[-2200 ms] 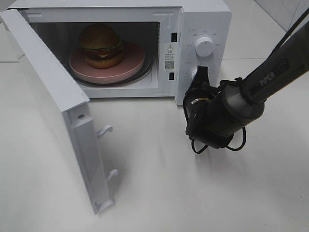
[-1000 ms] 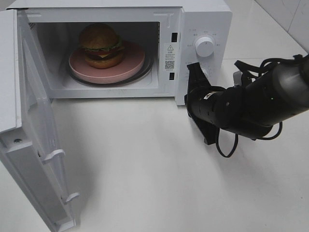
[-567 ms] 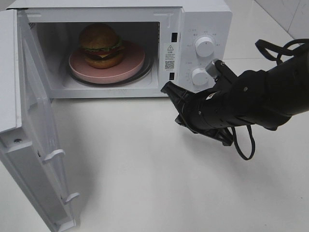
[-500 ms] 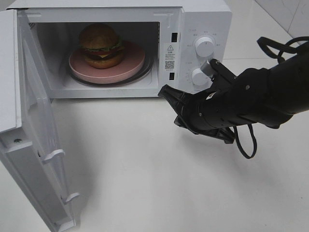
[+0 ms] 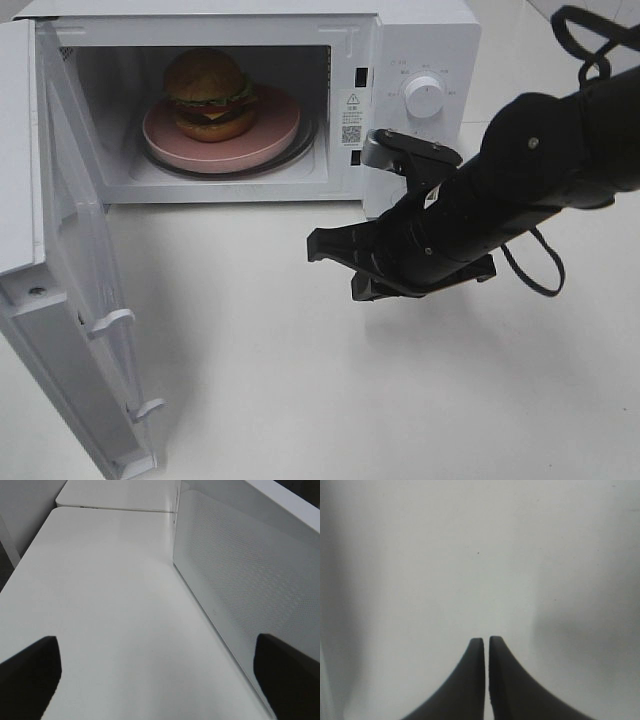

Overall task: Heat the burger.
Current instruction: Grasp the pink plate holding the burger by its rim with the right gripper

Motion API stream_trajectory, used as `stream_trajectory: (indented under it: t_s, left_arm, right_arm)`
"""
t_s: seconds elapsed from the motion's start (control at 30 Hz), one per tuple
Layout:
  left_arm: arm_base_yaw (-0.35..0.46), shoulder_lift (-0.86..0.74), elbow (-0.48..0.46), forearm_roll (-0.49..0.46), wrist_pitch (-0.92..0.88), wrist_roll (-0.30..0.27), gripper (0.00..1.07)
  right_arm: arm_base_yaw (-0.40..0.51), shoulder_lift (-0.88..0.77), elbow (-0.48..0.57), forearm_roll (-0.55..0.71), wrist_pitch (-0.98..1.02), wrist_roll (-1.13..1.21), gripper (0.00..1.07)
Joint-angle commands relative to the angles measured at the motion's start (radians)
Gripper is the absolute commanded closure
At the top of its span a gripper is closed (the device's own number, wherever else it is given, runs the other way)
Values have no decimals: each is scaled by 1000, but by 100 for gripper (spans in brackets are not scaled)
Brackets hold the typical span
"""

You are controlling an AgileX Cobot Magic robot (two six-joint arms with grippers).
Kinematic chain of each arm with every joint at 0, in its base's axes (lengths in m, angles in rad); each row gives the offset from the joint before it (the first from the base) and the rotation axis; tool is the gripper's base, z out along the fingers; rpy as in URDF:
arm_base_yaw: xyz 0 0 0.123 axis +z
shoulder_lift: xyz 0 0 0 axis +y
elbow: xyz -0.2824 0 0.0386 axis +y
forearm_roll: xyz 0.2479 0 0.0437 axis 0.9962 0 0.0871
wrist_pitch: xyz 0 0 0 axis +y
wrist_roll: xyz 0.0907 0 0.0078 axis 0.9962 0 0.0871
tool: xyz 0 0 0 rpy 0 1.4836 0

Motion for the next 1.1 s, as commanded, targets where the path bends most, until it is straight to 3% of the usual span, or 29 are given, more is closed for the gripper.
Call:
stream_trajectory:
  t_s: [0.03,0.23,0.47,0.6,0.93,1.1]
  left_arm:
    - [2,-21,5,-9,-5,-4,6]
    - [2,-21,5,-9,-5,-4,6]
    - [2,-21,5,-9,-5,-4,6]
    - [2,-21,5,-9,-5,-4,6]
    - [2,-21,5,-9,-5,-4,6]
    - [2,-21,5,-9,-5,-4,6]
  right_arm:
    - [-1,-12,-88,-171,201,-37,105]
    - [-1,-12,-181,-302,369,-141,104]
    - [-1,-12,-291,-390,552,-547,102]
    - [-1,-12,-307,-396,577,-715,101]
    - [2,-12,-307,-440,567,-1440,93]
    - [2,-12,-307,-467,516,-1546,86]
